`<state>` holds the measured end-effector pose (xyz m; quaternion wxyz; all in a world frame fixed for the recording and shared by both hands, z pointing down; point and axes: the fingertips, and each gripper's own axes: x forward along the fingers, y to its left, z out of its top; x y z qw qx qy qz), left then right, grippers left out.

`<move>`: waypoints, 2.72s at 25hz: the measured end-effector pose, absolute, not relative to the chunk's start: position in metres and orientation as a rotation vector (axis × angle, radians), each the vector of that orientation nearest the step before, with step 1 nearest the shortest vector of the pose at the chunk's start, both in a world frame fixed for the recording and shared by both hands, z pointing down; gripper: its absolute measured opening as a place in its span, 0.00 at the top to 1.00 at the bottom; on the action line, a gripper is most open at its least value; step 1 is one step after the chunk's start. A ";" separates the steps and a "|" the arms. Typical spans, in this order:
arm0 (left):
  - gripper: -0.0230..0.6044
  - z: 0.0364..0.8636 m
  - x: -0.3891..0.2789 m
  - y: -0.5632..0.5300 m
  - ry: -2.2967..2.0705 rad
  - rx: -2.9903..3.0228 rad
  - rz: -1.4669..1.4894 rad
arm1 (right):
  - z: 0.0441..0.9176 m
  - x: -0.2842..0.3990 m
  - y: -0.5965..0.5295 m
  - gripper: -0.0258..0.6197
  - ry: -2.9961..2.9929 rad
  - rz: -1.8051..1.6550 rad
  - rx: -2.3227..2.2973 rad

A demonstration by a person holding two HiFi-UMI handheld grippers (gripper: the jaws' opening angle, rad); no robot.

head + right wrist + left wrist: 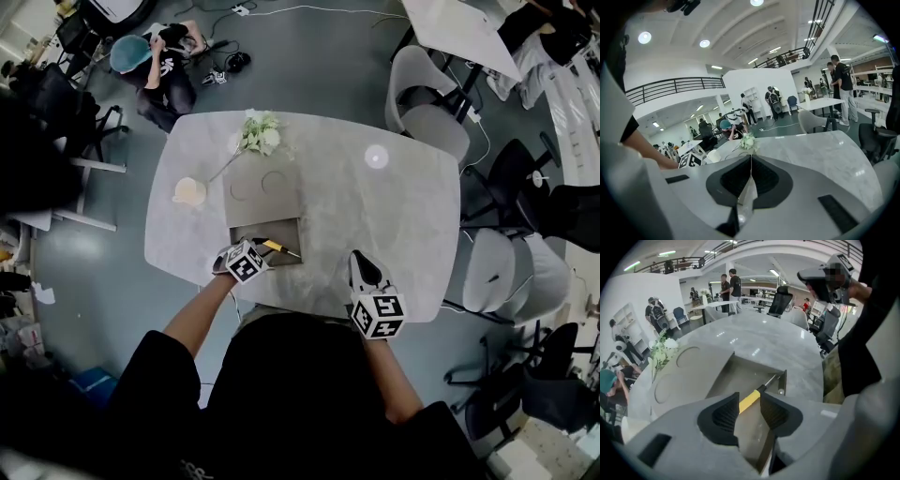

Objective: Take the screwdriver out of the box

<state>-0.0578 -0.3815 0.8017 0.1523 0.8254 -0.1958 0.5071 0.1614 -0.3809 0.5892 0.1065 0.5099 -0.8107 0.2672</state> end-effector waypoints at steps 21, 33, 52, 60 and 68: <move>0.67 0.866 -0.056 -0.380 -0.058 2.359 1.940 | 0.624 0.228 -0.391 0.94 -2.265 0.932 1.612; 0.80 0.866 -0.058 -0.368 0.049 2.413 2.072 | 0.626 0.238 -0.378 0.94 -2.262 0.944 1.703; 0.82 0.780 -0.082 -0.356 -0.499 2.523 1.718 | 0.594 0.199 -0.327 0.94 -2.302 0.908 1.743; 0.82 0.669 -0.091 -0.307 -0.895 2.571 1.041 | 0.549 0.148 -0.285 0.94 -2.320 0.780 1.755; 0.82 0.552 -0.121 -0.240 -1.135 2.563 0.548 | 0.501 0.107 -0.221 0.94 -2.366 0.580 1.745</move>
